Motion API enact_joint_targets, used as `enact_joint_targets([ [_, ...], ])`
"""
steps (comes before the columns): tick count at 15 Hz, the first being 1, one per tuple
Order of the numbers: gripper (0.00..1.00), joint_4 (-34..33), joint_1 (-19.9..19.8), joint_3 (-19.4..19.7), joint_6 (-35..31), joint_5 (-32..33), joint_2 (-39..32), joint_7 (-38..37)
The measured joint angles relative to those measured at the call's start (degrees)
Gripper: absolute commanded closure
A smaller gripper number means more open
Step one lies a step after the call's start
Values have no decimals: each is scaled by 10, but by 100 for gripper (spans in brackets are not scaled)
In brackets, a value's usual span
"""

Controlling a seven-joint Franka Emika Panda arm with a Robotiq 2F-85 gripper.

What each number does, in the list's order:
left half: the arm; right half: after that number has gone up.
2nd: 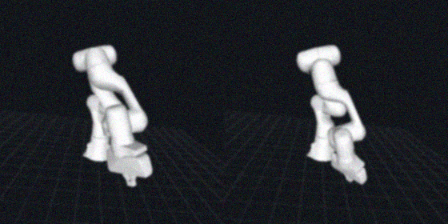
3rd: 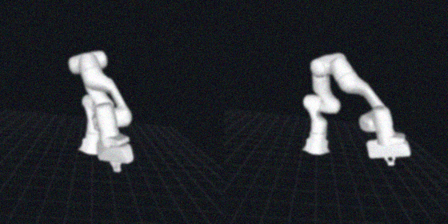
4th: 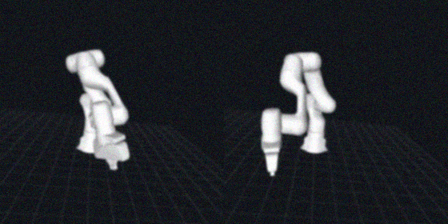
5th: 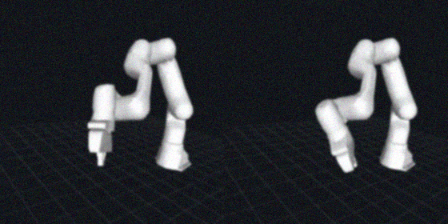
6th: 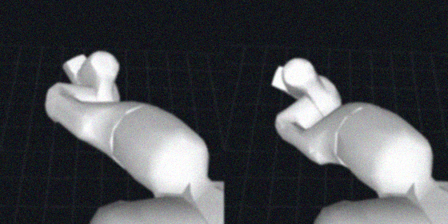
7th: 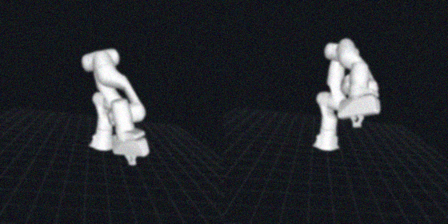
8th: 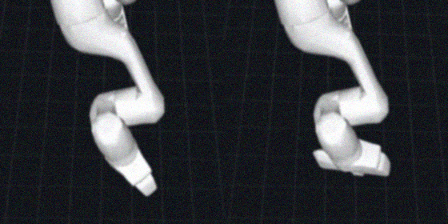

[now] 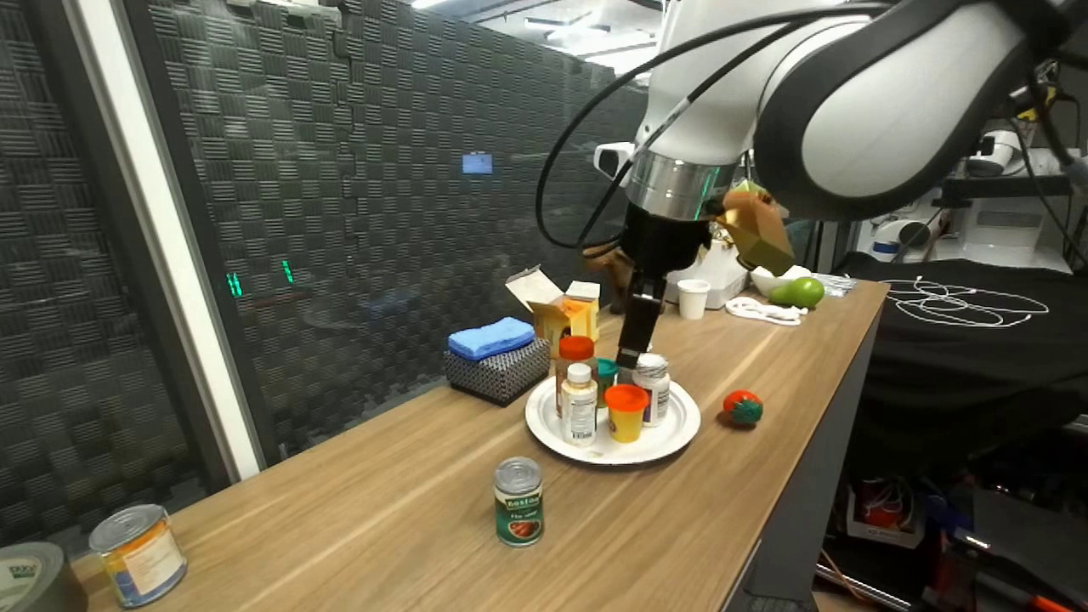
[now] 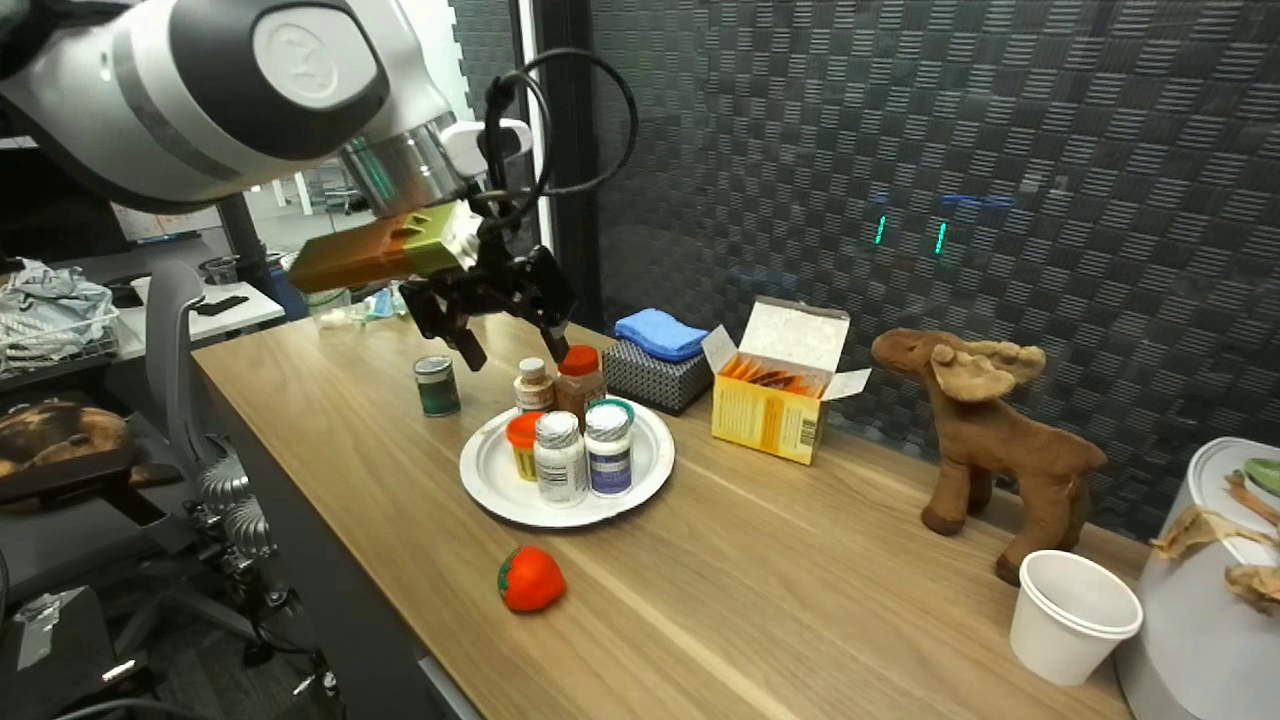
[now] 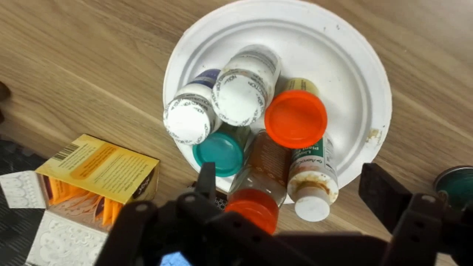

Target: Pick up the bottles and small containers from the table and put them on the white plate.

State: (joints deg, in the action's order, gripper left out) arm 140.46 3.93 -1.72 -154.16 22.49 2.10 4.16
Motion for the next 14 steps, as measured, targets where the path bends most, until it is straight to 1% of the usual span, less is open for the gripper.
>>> enact_joint_targets([
  [2,0,15,4,-15,55,-22,47,-17],
  [5,0,13,23,-45,178,-105,105,-45],
  [7,0,-3,34,-63,252,-145,120,-90],
  [8,0,-14,36,-71,274,-156,120,-115],
  [10,0,-39,39,-87,304,-174,108,-163],
  [14,0,-83,43,-108,303,-176,52,-244],
])
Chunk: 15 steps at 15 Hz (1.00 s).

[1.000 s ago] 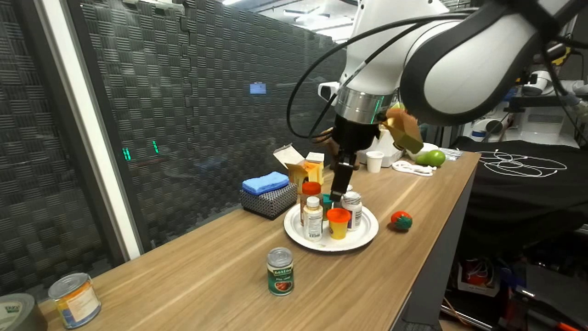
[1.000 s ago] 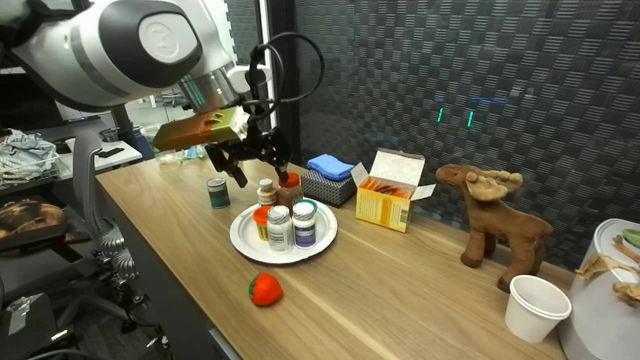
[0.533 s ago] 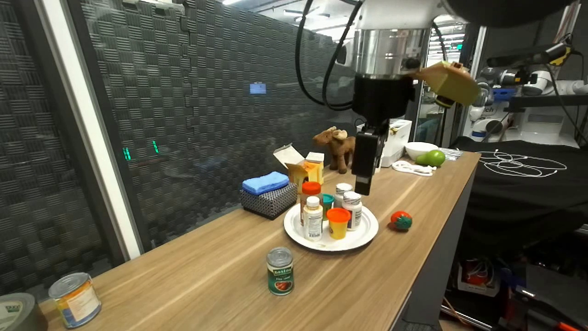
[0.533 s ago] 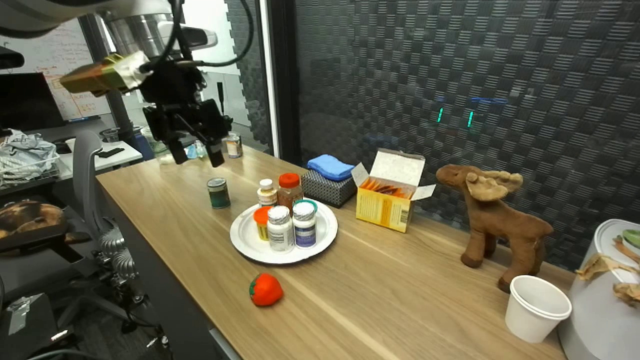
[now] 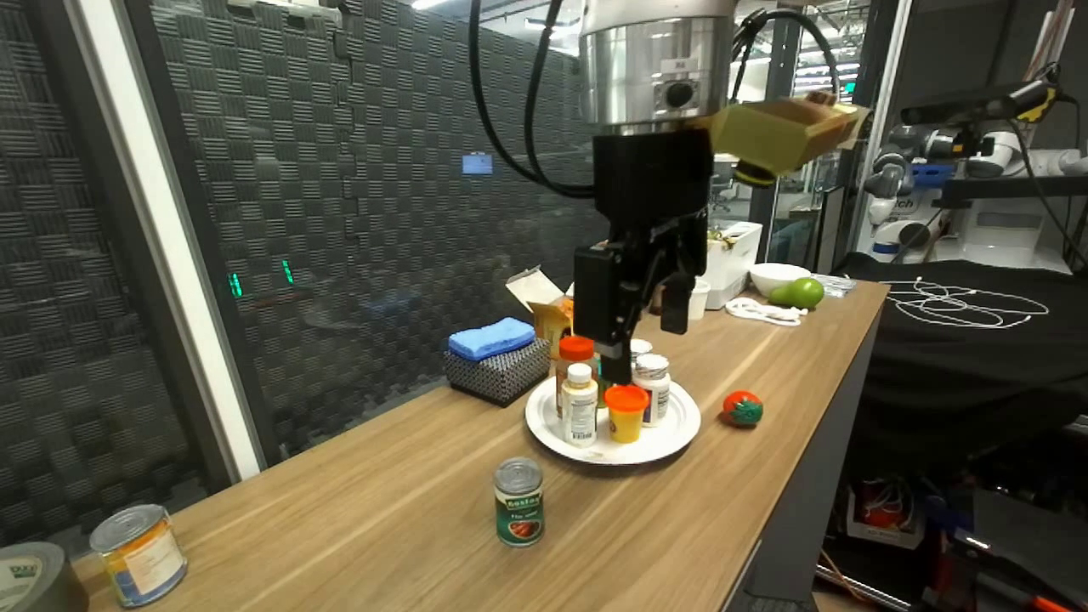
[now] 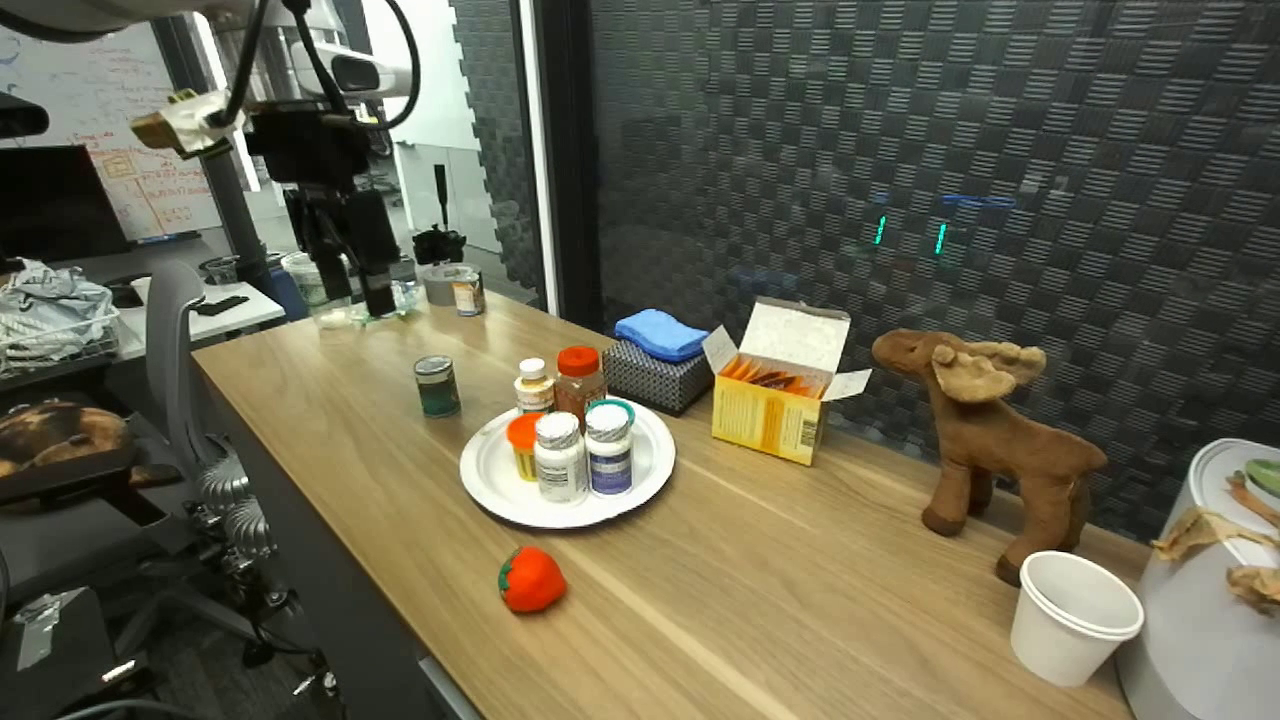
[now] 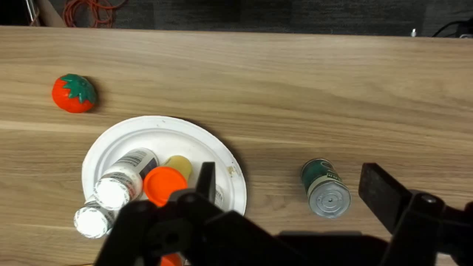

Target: Pick up the bottles and small containers from the table and put them on the white plate.

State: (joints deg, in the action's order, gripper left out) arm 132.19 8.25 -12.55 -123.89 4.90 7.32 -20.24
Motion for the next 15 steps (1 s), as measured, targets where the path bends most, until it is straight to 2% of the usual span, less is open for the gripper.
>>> enact_joint_targets([
  [7,0,-71,22,-7,-46,0,-121,-86],
  [15,0,-109,49,-2,-76,0,-190,-107],
])
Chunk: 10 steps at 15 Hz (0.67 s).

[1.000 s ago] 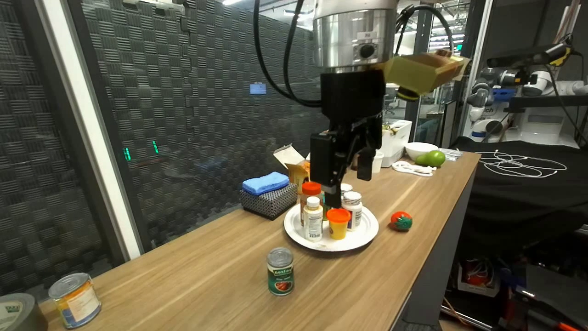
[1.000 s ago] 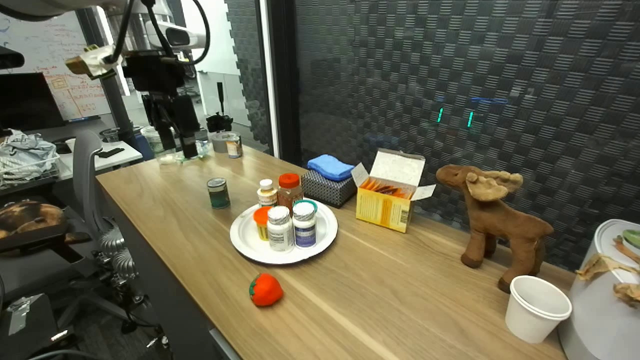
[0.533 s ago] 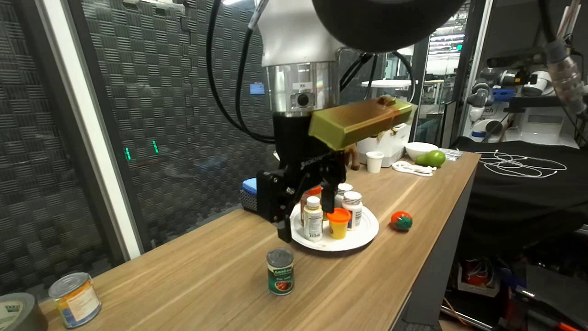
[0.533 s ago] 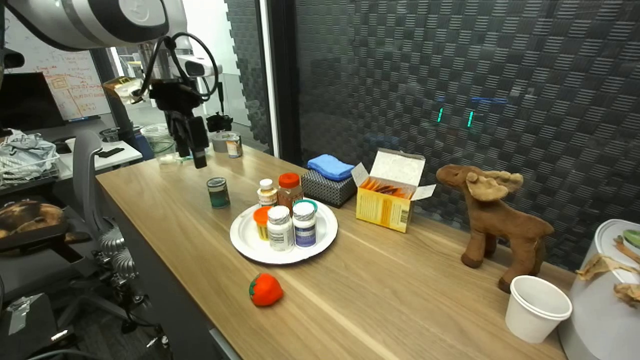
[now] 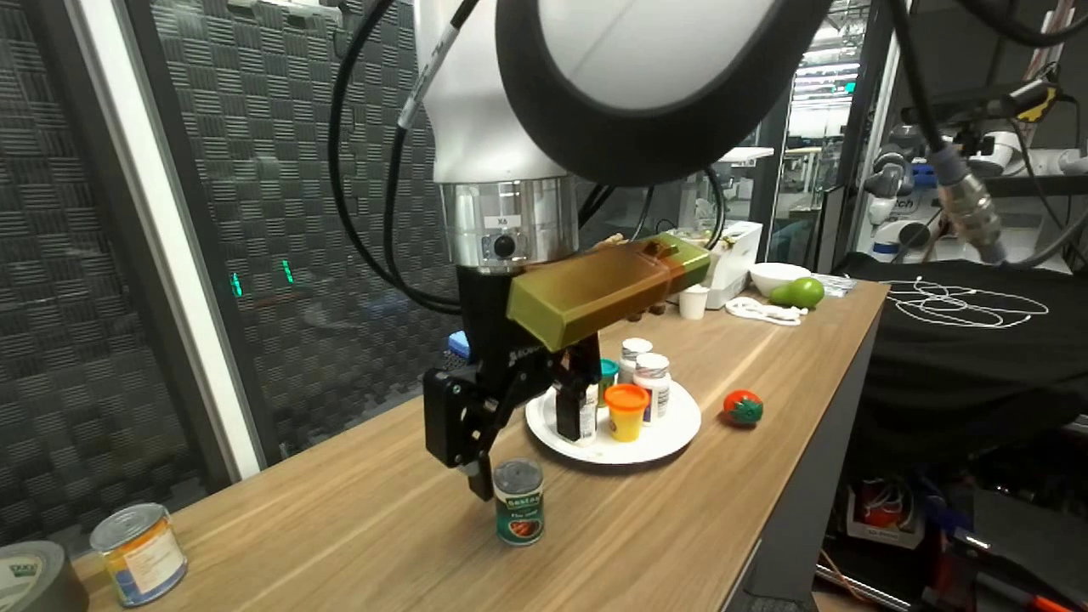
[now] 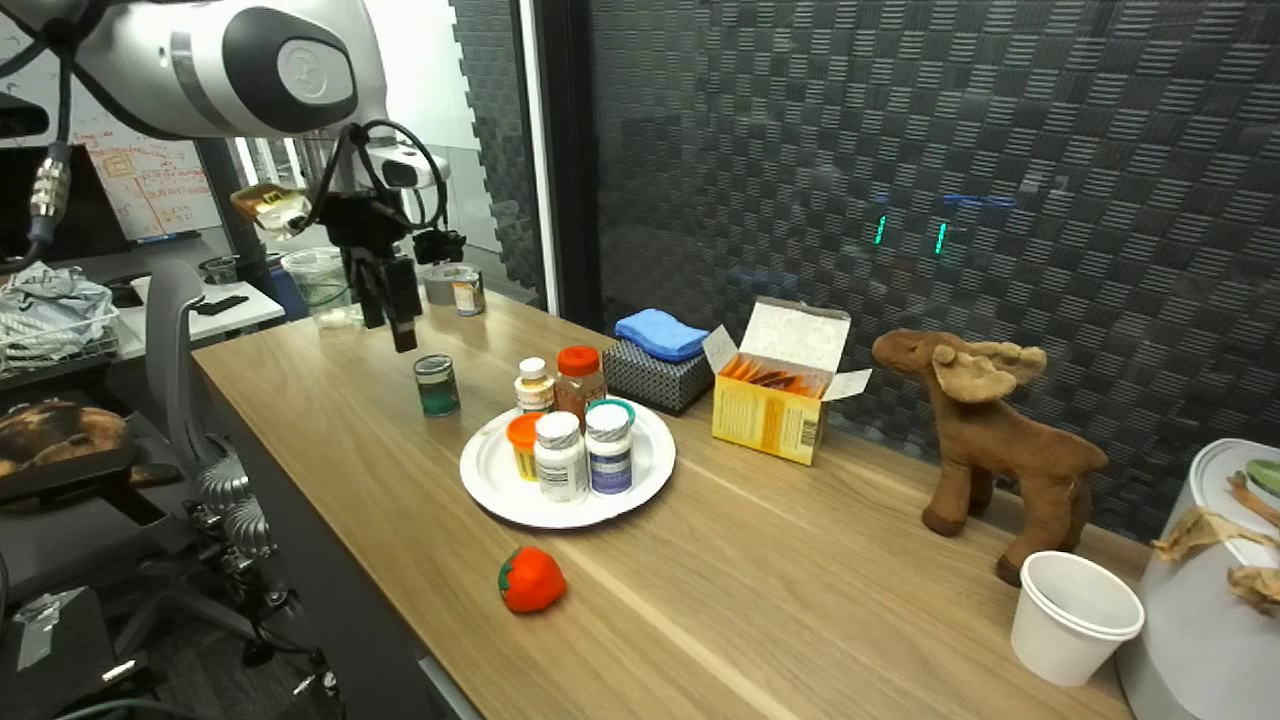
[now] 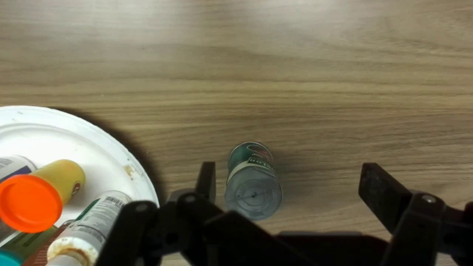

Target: Pick up the bottles and small containers from the table and put them on the white plate.

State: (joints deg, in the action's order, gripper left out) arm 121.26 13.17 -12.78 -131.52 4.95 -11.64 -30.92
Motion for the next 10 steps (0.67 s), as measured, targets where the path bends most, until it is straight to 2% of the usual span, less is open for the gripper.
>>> enact_joint_targets([
  [10,0,-24,13,39,-34,5,-49,-35],
])
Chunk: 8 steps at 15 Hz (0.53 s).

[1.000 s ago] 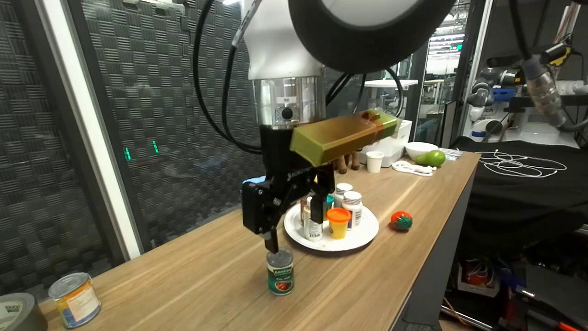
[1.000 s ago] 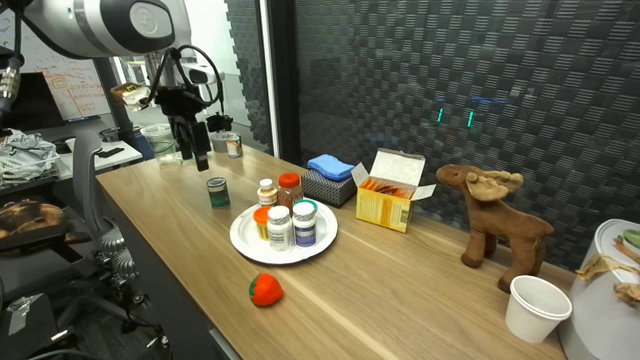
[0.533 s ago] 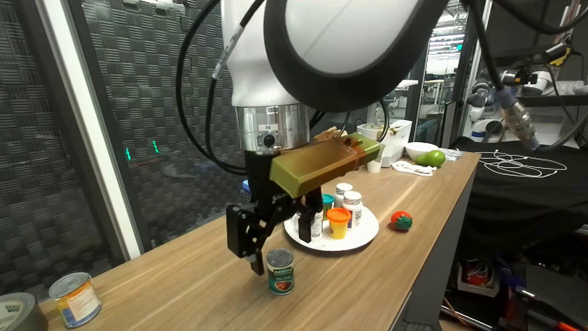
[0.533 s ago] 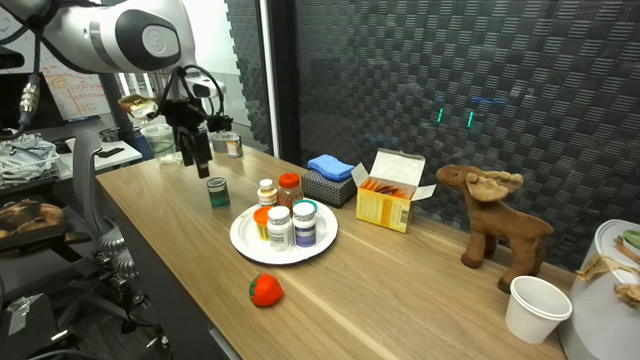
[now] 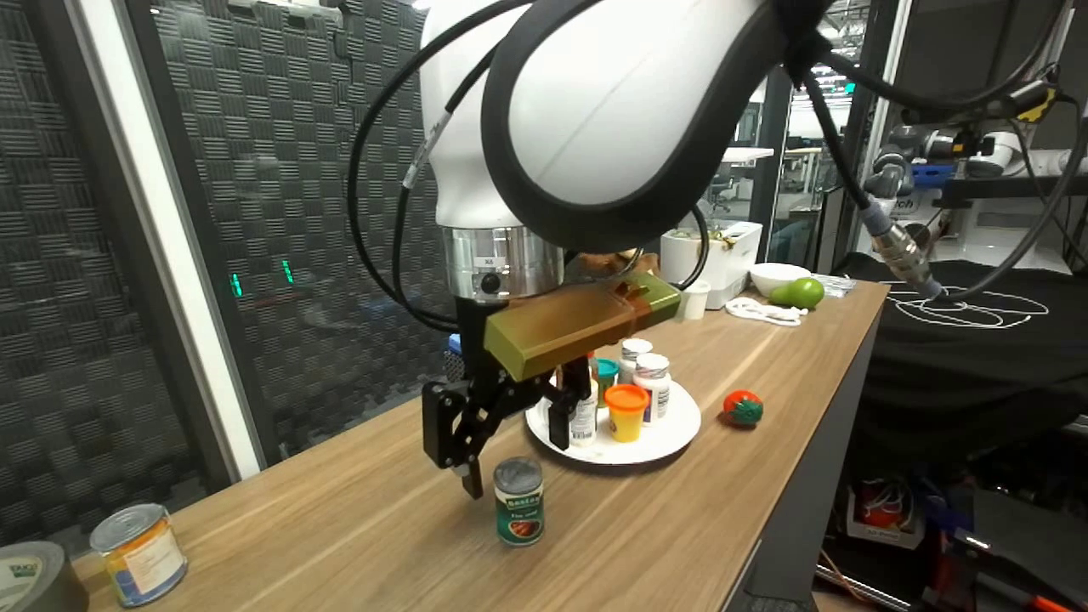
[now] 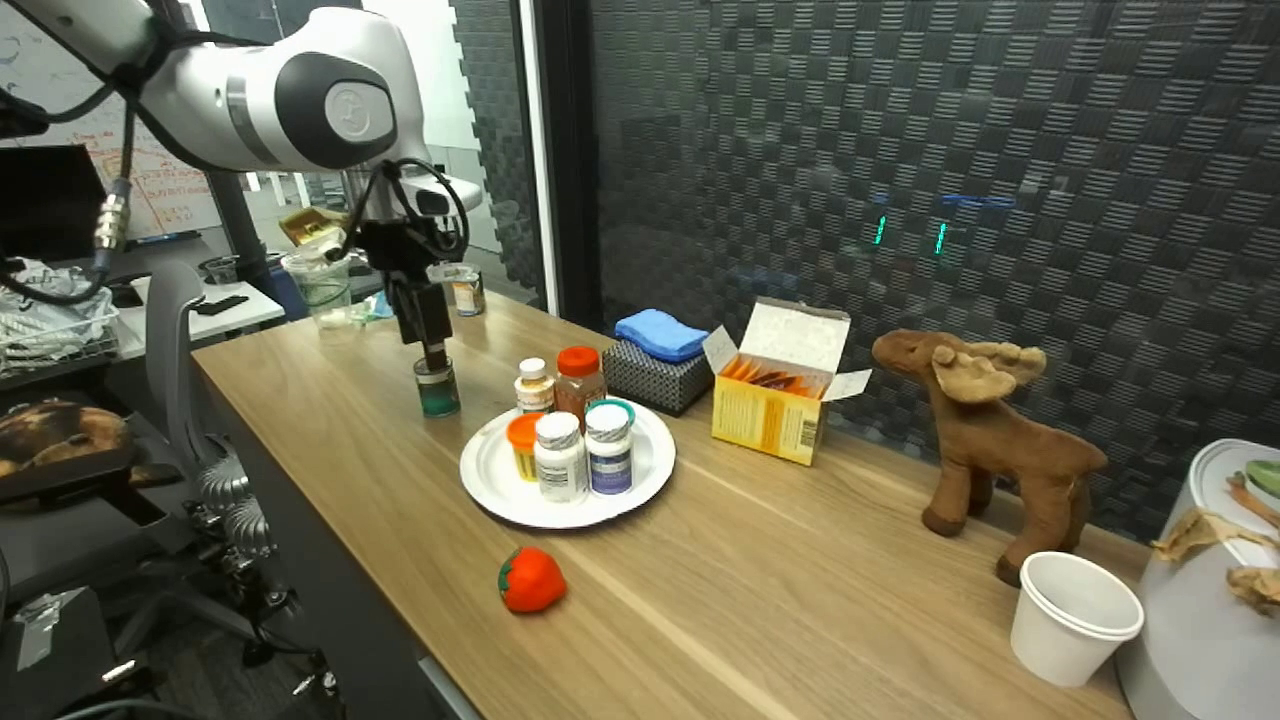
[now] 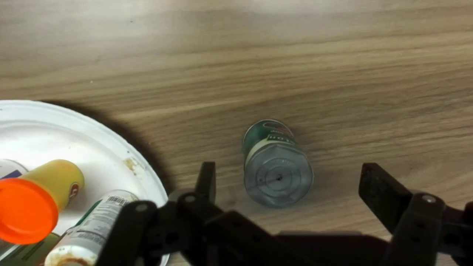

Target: Pick up the bottles and small containers from the table and put them on the white plate.

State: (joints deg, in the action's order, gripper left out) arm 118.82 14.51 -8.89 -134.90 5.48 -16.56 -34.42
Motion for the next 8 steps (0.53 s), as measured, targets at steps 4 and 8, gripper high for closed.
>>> enact_joint_targets([
  [4,0,-12,0,11,-2,-1,-15,-4],
  [8,32,-20,0,15,-2,-1,-27,-5],
])
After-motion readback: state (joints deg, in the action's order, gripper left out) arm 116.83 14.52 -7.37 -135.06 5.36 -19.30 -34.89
